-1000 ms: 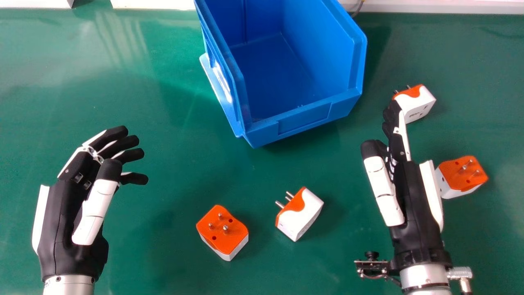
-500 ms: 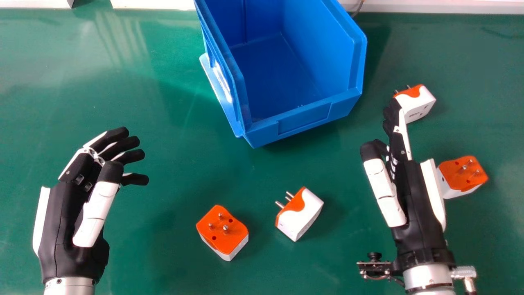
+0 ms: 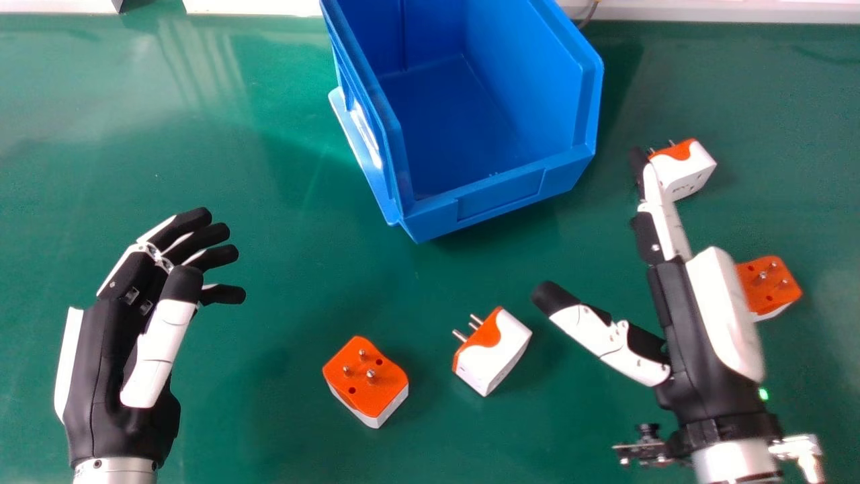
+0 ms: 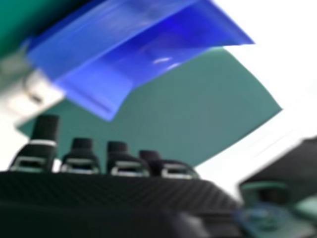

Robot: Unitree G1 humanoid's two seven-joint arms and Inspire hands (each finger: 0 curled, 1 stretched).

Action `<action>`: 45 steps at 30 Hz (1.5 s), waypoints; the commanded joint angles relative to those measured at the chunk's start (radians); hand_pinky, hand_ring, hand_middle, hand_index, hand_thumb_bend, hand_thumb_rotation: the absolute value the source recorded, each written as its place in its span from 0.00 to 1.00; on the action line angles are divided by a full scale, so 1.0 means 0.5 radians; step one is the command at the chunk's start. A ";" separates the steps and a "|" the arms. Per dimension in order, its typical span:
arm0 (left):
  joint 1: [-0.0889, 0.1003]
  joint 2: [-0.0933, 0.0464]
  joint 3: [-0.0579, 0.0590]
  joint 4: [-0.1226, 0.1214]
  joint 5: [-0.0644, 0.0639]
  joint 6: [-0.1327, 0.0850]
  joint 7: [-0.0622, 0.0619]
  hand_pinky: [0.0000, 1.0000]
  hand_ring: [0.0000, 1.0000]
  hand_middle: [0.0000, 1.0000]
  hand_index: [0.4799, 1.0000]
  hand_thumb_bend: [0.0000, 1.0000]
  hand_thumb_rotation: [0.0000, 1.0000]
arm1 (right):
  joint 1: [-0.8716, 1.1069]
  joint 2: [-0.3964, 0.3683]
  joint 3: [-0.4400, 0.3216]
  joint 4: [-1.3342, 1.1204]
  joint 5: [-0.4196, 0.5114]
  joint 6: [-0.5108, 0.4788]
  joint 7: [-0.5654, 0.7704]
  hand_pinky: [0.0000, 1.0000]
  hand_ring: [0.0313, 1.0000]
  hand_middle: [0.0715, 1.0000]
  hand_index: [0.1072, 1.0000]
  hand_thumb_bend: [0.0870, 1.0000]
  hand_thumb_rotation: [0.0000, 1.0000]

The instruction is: Pick all objects and put in blue box

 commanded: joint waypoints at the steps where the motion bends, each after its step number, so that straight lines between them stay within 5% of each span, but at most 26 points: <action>1: 0.015 0.003 0.002 -0.069 0.003 0.001 0.004 0.55 0.72 0.74 0.48 0.97 0.65 | 0.008 -0.019 -0.012 -0.094 -0.114 0.031 -0.132 0.80 0.97 1.00 1.00 0.67 0.73; 4: 0.023 0.012 0.005 -0.083 0.016 0.005 0.010 0.56 0.73 0.74 0.49 0.97 0.65 | 0.015 -0.046 -0.002 -0.120 -0.262 0.091 -0.252 0.78 0.96 1.00 1.00 0.72 0.70; 10: 0.038 0.038 0.019 -0.103 -0.024 0.034 -0.022 0.58 0.74 0.75 0.51 0.97 0.65 | 0.043 -0.062 0.004 -0.143 -0.392 0.181 -0.414 0.81 0.99 1.00 1.00 0.77 0.64; 13: 0.035 0.044 0.024 -0.103 -0.012 0.032 -0.027 0.58 0.74 0.75 0.52 0.96 0.65 | 0.057 -0.075 0.000 -0.145 -0.398 0.201 -0.461 0.82 0.99 1.00 1.00 0.77 0.62; 21: 0.035 0.046 0.021 -0.112 -0.003 0.042 -0.030 0.58 0.73 0.74 0.51 0.95 0.65 | 0.104 -0.055 -0.046 -0.143 -0.359 0.369 -0.488 0.80 0.99 1.00 1.00 0.76 0.59; 30: 0.040 0.033 0.021 -0.110 -0.022 0.041 -0.035 0.58 0.73 0.74 0.51 0.95 0.65 | 0.043 -0.070 -0.108 0.025 -0.204 0.527 -0.470 0.76 0.95 1.00 1.00 0.74 0.54; 34: 0.045 0.031 0.022 -0.113 -0.006 0.041 -0.021 0.58 0.73 0.74 0.51 0.95 0.65 | -0.009 -0.086 -0.124 0.134 -0.154 0.585 -0.461 0.73 0.93 0.98 0.98 0.75 0.52; 37: 0.050 0.026 0.020 -0.119 -0.023 0.036 -0.033 0.59 0.74 0.74 0.51 0.95 0.65 | -0.054 -0.107 -0.121 0.224 -0.144 0.638 -0.461 0.72 0.92 0.97 0.96 0.76 0.49; 45: 0.059 0.020 0.019 -0.140 -0.011 0.051 -0.011 0.60 0.74 0.74 0.52 0.94 0.65 | -0.131 -0.140 -0.100 0.253 -0.124 0.898 -0.243 0.71 0.89 0.95 0.92 0.76 0.45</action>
